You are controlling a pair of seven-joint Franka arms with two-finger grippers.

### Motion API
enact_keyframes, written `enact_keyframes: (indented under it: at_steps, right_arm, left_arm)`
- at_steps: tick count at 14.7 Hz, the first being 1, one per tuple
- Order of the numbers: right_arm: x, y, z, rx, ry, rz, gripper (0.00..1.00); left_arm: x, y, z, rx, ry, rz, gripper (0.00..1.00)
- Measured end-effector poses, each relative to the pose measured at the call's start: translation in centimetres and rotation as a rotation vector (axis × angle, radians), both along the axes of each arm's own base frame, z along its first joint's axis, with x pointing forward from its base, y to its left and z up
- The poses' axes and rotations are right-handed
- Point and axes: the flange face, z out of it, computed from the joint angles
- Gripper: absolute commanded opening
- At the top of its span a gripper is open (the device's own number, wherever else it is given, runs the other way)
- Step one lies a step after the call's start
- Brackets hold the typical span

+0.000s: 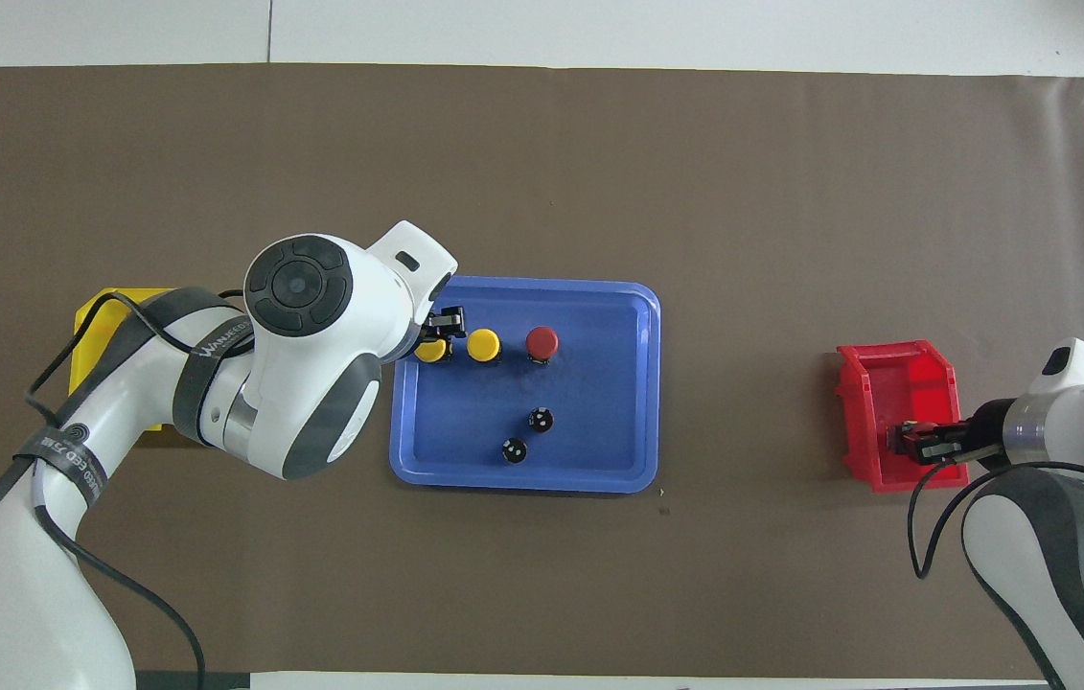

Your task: Sort red and yellow buttons by color

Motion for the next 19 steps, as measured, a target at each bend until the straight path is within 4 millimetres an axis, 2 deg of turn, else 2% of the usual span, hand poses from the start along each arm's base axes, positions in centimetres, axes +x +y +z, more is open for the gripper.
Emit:
enact_keyframes:
  at_steps: [3,7,8,10,11,14,16,17,19]
  right_arm:
    - [-0.3,0.0,-0.5,-0.001,0.001,0.000,0.21]
    - [-0.7,0.1,-1.4,-0.005,-0.013,-0.002,0.25]
    - [-0.8,0.1,-1.6,-0.005,-0.011,-0.001,0.30]
    - [-0.9,0.1,-1.8,-0.004,-0.008,-0.001,0.64]
    - [-0.9,0.1,-1.8,-0.004,-0.007,-0.001,0.73]
    - [-0.9,0.1,-1.8,-0.005,-0.008,-0.001,0.76]
    - [-0.2,0.1,-1.1,-0.006,-0.023,0.000,0.76]
    - [0.5,0.0,0.0,-0.006,-0.027,0.002,0.77]
    - [2.6,0.2,3.4,-0.001,-0.021,0.013,0.81]
  left_arm:
    - [-0.4,0.1,-0.9,0.001,0.002,-0.001,0.68]
    - [-1.4,-1.5,-0.9,-0.007,-0.005,0.000,0.65]
    - [-1.7,-1.9,-1.0,-0.010,-0.009,0.002,0.65]
    - [-1.9,-2.2,-1.0,-0.013,-0.011,0.006,0.64]
    - [-1.9,-2.2,-1.0,-0.014,-0.012,0.007,0.64]
    - [-1.7,-1.9,-1.0,-0.014,-0.014,0.015,0.64]
    - [-1.5,-1.5,-1.1,-0.012,-0.014,0.022,0.64]
    - [-1.4,-1.5,-1.1,-0.012,-0.014,0.024,0.63]
    - [-1.3,-1.3,-1.1,-0.012,-0.014,0.026,0.61]
